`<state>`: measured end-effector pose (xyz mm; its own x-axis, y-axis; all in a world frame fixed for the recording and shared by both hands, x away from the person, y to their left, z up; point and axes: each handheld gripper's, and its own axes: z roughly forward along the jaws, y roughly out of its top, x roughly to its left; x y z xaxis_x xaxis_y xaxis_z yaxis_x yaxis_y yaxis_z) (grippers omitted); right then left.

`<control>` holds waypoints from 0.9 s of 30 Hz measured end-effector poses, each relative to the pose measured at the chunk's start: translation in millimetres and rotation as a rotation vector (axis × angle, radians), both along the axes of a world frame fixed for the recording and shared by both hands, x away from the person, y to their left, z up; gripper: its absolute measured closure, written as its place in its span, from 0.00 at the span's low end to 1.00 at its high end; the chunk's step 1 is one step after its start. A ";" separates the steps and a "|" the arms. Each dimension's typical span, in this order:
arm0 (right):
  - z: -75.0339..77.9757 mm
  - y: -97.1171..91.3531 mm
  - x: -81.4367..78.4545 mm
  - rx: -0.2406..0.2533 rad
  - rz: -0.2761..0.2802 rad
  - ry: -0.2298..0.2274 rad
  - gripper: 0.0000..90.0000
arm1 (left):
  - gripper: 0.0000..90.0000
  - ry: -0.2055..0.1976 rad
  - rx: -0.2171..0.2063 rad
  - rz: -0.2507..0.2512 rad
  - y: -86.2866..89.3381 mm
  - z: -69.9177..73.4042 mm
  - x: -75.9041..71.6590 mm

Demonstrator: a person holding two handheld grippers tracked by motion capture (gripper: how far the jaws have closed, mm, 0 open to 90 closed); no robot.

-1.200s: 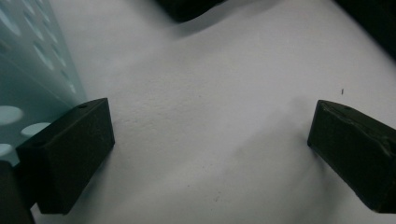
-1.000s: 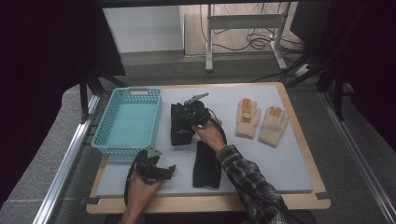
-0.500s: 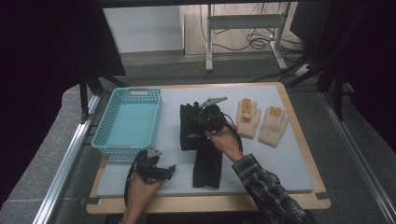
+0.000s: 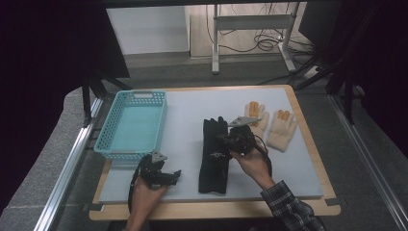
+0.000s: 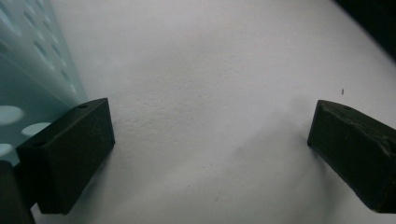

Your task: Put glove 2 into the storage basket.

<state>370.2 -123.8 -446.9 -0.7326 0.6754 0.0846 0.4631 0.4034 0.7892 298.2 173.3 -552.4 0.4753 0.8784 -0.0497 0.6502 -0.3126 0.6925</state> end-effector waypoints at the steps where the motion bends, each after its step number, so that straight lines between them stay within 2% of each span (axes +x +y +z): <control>1: 0.0 -2.1 -6.1 -0.002 -0.006 -0.001 0.96 | 0.01 0.000 0.000 0.000 0.0 0.0 0.0; 9: -0.6 -6.7 -43.7 -0.014 -0.061 0.012 0.96 | 0.01 0.001 -0.002 0.002 -0.2 0.0 -0.1; 13: -10.4 -3.9 -57.1 -0.006 -0.091 0.023 0.95 | 0.01 0.000 -0.004 0.003 -0.3 -0.1 -0.1; 16: -20.5 0.3 -60.0 -0.009 -0.103 0.026 0.96 | 0.01 -0.002 -0.008 0.006 -0.6 -0.3 -0.2; 22: -45.1 11.7 -55.3 -0.012 -0.122 0.024 0.95 | 0.01 -0.001 -0.004 0.004 -0.4 -0.1 -0.2; 24: -50.5 14.6 -54.3 -0.018 -0.105 0.032 0.88 | 0.01 -0.001 -0.004 0.004 -0.3 -0.1 -0.2; 25: -50.6 14.1 -54.1 -0.012 -0.094 0.031 0.81 | 0.01 0.000 -0.004 0.004 -0.4 -0.1 -0.2; 27: -46.4 9.6 -53.1 -0.009 -0.077 0.019 0.75 | 0.01 0.000 -0.004 0.003 -0.4 -0.1 -0.2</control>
<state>317.1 -114.2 -493.3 -0.6767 0.7305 0.0915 0.5078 0.3732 0.7764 298.0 172.9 -552.5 0.4722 0.8799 -0.0528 0.6512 -0.3079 0.6937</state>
